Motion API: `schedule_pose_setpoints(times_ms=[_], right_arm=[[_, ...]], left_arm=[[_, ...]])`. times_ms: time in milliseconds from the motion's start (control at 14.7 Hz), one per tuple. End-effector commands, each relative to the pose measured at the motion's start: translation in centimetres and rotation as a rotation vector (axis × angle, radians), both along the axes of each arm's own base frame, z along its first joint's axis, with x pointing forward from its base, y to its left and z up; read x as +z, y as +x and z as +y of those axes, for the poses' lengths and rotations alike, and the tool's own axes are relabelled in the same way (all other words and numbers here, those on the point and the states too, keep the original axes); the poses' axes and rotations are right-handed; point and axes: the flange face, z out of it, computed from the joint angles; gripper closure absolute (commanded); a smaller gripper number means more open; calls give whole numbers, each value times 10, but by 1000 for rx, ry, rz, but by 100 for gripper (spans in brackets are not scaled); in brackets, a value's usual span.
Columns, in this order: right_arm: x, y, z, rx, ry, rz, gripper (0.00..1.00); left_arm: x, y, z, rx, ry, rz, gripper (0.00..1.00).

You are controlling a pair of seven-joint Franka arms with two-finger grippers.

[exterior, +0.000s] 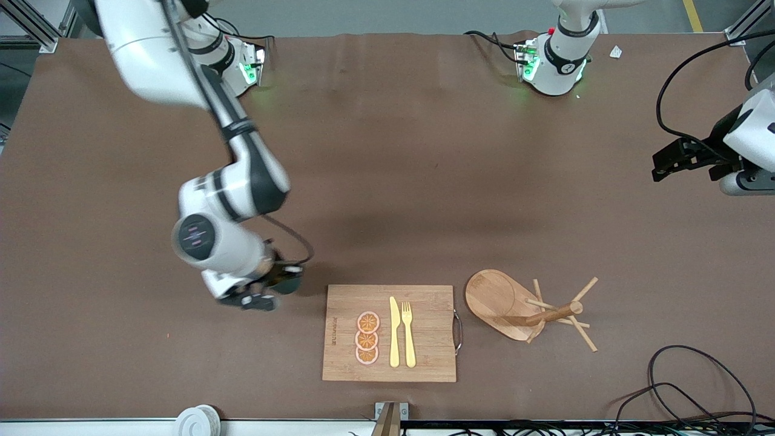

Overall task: Pass cup and hang on rack
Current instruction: 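Carry the teal mug with the right gripper and set it beside the board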

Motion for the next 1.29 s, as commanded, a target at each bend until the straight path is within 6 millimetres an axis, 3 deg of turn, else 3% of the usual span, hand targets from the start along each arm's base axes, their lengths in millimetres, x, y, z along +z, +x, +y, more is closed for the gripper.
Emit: schedule_pose_setpoints(times_ms=[0,272,477,613,749,817,885,953,1022,1158,1226], right_arm=[[-6,-13,86,-71,44,-24,100],[-41,-51,193,-118,183,-97,100],[-59,-83,245,-187,256,-106,99],[-62,-87,247,-188,250,-98,95],[-62,-85,244,-193,246,-96,67],[-60,-82,241,-199,245,-97,43],[-53,-81,239,-202,241,-94,30],[-40,-78,235,-200,234,-96,0],[-26,-75,229,-196,219,-88,0],[13,-50,194,-225,194,-94,0],[21,-39,177,-221,168,-108,0]], left_arm=[[9,-2,0,-18,-5,-18,0],[10,-2,0,-16,-5,-20,0],[23,-1,-5,-14,-10,-49,0],[22,1,-6,-13,-13,-58,0],[22,2,-7,-14,-25,-68,0],[22,3,-9,-15,-31,-67,0],[22,3,-9,-15,-32,-70,0],[22,4,-10,-17,-32,-75,0],[21,4,-7,-14,-32,-74,0],[19,6,-6,-26,-32,-70,0],[17,7,-8,-29,-32,-67,0]])
